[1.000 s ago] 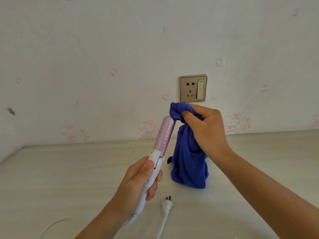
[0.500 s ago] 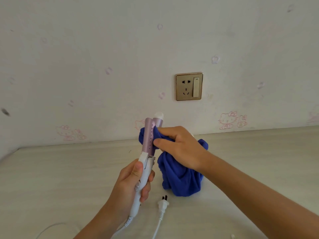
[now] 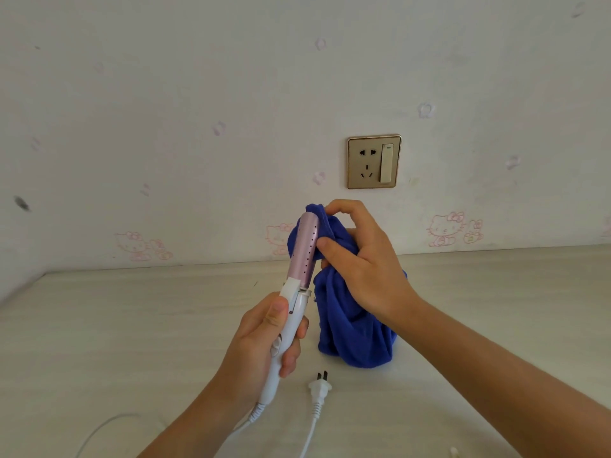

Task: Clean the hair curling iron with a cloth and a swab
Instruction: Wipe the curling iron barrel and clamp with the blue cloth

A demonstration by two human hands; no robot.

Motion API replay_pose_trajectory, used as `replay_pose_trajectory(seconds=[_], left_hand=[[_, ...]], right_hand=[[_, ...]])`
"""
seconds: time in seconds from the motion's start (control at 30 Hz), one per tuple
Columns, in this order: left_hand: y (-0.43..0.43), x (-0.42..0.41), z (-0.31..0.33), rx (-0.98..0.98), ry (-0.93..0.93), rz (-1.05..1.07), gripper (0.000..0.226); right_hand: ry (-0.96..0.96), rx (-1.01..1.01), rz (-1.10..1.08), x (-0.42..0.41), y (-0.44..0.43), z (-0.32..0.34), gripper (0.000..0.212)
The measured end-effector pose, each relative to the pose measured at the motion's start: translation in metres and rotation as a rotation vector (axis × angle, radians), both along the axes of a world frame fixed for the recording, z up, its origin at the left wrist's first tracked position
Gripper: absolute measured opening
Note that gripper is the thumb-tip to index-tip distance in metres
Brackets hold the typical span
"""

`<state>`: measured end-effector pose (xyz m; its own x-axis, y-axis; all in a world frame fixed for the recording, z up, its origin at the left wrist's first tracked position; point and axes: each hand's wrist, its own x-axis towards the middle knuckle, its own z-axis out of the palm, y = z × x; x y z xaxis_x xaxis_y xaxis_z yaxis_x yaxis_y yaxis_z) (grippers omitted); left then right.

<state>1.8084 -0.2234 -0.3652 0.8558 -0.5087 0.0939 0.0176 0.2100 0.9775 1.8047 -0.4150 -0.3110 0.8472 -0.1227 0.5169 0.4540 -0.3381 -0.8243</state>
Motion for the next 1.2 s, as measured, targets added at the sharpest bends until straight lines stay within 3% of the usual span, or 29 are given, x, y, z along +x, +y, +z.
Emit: replay_pose_trajectory(seconds=[0.2, 0.43, 0.57, 0.7, 0.83, 0.97, 1.2], left_hand=[[0.001, -0.003, 0.004, 0.033, -0.042, -0.002, 0.056], [0.006, 0.005, 0.007, 0.068, -0.016, 0.073, 0.050], [0.008, 0.003, 0.008, 0.078, 0.012, 0.043, 0.055], [0.005, 0.000, 0.012, 0.103, 0.007, -0.009, 0.067], [0.003, -0.003, 0.016, 0.110, -0.021, -0.026, 0.047], [0.002, -0.005, 0.019, 0.106, -0.028, -0.033, 0.045], [0.009, 0.002, 0.019, 0.076, -0.029, 0.092, 0.050]], right_hand=[[-0.018, 0.088, 0.005, 0.003, -0.003, -0.002, 0.017], [0.064, 0.068, 0.164, 0.000, 0.016, -0.022, 0.011], [0.044, -0.022, 0.068, 0.002, 0.008, -0.016, 0.010], [-0.020, 0.035, -0.080, 0.005, -0.002, -0.007, 0.013], [-0.046, 0.055, -0.132, 0.006, -0.001, -0.005, 0.010], [-0.065, 0.089, -0.135, 0.005, -0.001, -0.001, 0.012], [0.067, 0.122, 0.178, -0.005, 0.023, -0.017, 0.019]])
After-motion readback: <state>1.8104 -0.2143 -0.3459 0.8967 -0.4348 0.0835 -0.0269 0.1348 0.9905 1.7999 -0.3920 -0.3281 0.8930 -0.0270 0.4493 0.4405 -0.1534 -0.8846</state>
